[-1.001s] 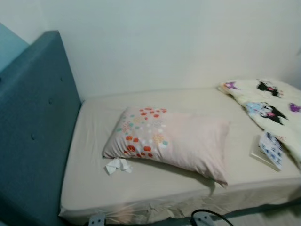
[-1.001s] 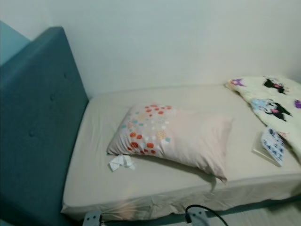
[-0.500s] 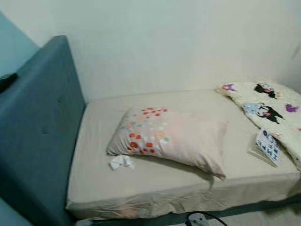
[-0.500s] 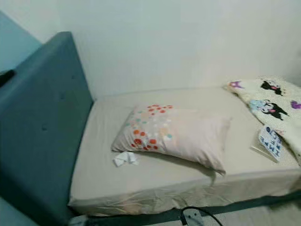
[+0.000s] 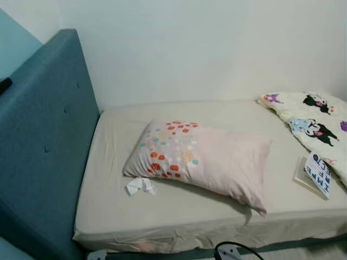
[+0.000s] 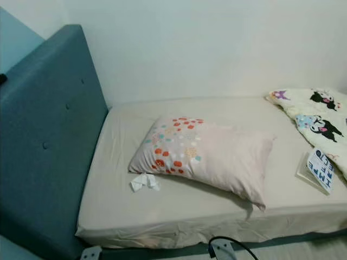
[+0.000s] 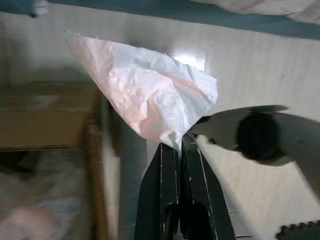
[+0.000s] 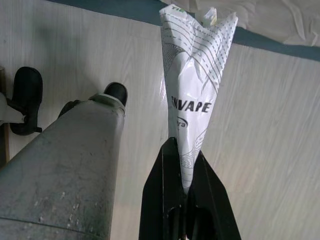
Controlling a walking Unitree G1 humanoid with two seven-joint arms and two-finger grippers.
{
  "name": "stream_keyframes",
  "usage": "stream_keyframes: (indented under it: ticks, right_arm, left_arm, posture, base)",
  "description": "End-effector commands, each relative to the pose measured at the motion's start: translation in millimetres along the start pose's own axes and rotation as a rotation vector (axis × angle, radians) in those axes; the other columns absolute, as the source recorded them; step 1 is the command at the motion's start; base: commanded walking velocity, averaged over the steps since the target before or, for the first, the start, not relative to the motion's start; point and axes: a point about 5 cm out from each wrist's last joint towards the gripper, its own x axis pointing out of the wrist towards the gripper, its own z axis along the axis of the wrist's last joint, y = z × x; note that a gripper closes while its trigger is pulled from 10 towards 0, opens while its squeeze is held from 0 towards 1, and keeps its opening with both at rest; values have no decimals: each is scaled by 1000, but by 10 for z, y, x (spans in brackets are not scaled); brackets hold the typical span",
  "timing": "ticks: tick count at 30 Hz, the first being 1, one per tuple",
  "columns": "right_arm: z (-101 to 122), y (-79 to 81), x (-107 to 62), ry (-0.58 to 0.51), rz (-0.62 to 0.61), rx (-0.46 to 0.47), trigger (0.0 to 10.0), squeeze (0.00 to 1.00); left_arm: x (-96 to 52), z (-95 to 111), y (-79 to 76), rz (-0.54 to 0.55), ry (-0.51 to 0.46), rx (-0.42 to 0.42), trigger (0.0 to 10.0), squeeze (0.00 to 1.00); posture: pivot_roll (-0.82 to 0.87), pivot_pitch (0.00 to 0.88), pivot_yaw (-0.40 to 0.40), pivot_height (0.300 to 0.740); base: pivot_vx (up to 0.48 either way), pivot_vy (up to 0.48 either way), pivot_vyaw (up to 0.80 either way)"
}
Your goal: Clean up the room
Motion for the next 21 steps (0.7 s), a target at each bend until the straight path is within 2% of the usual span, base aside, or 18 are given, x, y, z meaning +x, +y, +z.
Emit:
stream_keyframes:
  ticks: [1, 9, 13, 15, 16, 18, 21]
  right_arm:
    - [-12, 21, 0, 4, 2, -4, 10000, 0]
    - [-16, 58, 0, 4, 6, -4, 10000, 0]
    - [-21, 54, 0, 5, 4, 0, 10000, 0]
    - [-21, 53, 0, 5, 4, 1, 10000, 0]
    - [-21, 53, 0, 5, 4, 1, 10000, 0]
    - [-16, 6, -1, 4, 1, 1, 10000, 0]
    - [-13, -14, -2, 2, 0, 0, 10000, 0]
  left_arm:
    - [25, -99, -151, -11, 42, 6, 10000, 0]
    - [68, -76, -353, -28, 42, 3, 10000, 0]
    - [98, -45, -535, -47, 42, 8, 10000, 0]
    - [101, -41, -557, -49, 42, 8, 10000, 0]
    - [101, -41, -557, -49, 42, 8, 10000, 0]
    - [64, -76, -331, -29, 42, 3, 10000, 0]
    - [49, -90, -264, -24, 41, 0, 10000, 0]
  posture:
    - [-16, 0, -46, 740]
    - [-23, 0, -45, 740]
    - [-26, 0, -39, 740]
    - [-26, 0, -39, 740]
    - [-26, 0, -39, 740]
    - [-21, 0, -41, 740]
    - [-21, 0, -43, 740]
  base:
    - [0, -285, 0]
    - [0, -283, 0]
    - [0, -283, 0]
    - [0, -281, 0]
    - [0, -281, 0]
    - [0, -289, 0]
    - [0, -299, 0]
